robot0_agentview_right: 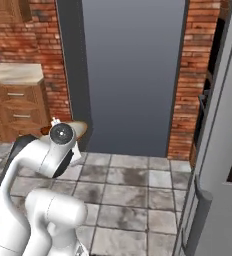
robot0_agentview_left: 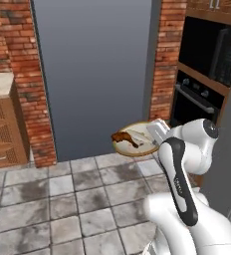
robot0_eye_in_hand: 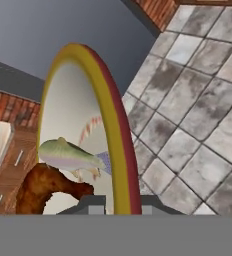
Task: Place the bowl with the bell pepper and cucumber on the second highest shelf of the fridge. Place the bowl with the fish and chicken drumstick on the top shelf of the fridge.
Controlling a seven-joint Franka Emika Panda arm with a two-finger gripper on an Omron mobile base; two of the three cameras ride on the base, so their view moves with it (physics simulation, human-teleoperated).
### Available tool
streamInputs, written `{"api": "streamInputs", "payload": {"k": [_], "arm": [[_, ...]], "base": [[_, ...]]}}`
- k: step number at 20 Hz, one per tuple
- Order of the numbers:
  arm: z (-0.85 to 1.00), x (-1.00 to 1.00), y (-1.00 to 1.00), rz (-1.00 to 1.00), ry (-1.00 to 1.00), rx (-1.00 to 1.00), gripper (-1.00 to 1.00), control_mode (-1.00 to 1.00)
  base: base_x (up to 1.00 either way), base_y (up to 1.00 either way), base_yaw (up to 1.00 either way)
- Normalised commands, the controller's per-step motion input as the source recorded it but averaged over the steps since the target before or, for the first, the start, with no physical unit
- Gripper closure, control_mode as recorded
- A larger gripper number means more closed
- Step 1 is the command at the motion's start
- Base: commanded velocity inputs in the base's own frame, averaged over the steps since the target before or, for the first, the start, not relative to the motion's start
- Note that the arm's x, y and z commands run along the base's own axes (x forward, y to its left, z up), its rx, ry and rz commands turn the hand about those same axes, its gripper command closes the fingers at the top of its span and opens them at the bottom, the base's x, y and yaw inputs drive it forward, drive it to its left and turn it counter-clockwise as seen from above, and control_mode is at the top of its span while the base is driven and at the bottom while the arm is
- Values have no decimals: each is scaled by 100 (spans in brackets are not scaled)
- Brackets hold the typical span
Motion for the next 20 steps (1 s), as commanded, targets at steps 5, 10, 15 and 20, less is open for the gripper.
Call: {"api": "streamInputs", "payload": {"k": [5,10,15,20], "arm": [[0,0,0,0,0,0,100,100],[0,0,0,0,0,0,100,100],[0,0,0,0,0,0,100,100],[0,0,0,0,0,0,100,100]], "base": [[100,0,-17],[94,0,-47],[20,0,-86],[11,0,-90]]}}
